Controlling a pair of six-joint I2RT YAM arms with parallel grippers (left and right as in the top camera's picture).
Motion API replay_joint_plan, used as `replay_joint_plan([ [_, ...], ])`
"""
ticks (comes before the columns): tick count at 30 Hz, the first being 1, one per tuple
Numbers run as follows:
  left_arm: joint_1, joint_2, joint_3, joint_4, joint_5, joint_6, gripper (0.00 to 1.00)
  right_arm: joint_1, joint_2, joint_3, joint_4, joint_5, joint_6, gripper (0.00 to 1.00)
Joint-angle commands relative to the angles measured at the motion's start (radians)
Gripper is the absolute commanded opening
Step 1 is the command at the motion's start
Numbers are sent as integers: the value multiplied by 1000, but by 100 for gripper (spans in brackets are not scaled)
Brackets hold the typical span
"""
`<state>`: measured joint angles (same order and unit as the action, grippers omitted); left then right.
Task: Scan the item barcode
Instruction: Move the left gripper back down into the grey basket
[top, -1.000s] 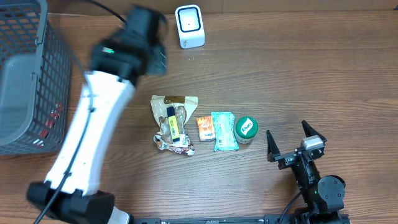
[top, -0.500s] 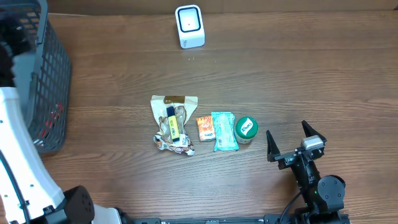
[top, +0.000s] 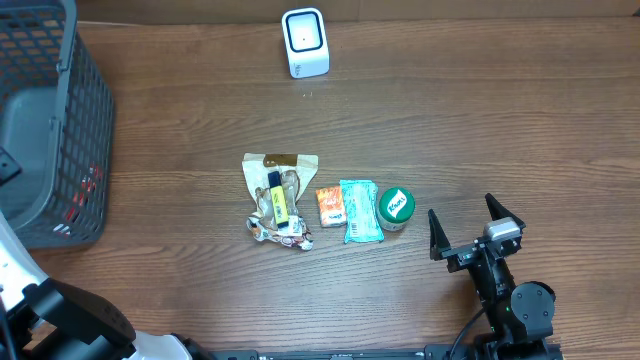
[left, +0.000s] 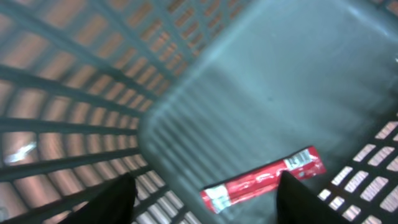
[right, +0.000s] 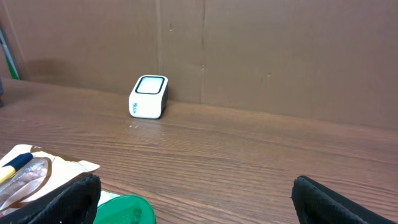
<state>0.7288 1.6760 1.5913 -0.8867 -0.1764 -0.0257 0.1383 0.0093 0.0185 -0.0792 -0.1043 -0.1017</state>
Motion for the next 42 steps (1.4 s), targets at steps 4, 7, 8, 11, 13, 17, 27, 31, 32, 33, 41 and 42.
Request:
replay_joint_plan([
  [4, -3, 6, -119, 82, 92, -80, 46, -1, -6, -11, 5, 2, -1, 100],
  [7, -3, 20, -149, 113, 90, -107, 63, -1, -6, -11, 5, 2, -1, 100],
  [8, -3, 30, -156, 118, 83, -102, 66, -1, -6, -11, 5, 2, -1, 100],
  [11, -2, 61, -158, 119, 80, -134, 68, -1, -6, -11, 5, 2, -1, 100],
  [13, -2, 80, -158, 127, 86, -177, 72, -1, -6, -11, 5, 2, -1, 100],
  [17, -2, 113, -158, 150, 92, -251, 74, -1, -6, -11, 5, 2, -1, 100],
  [27, -1, 159, -158, 231, 177, 356, 79, -1, -6, -11, 5, 2, -1, 100],
  [31, -1, 159, -158, 250, 236, 554, 84, -1, -6, -11, 5, 2, -1, 100],
  [32, -1, 160, -158, 249, 257, 619, 83, -1, -6, -11, 5, 2, -1, 100],
  [33, 0, 160, -158, 249, 268, 652, 82, -1, -6, -11, 5, 2, -1, 100],
  [41, 10, 164, -158, 231, 317, 911, 61, -1, -6, -11, 5, 2, -1, 100],
  [42, 12, 168, -158, 230, 323, 938, 61, -1, -6, -11, 5, 2, -1, 100],
])
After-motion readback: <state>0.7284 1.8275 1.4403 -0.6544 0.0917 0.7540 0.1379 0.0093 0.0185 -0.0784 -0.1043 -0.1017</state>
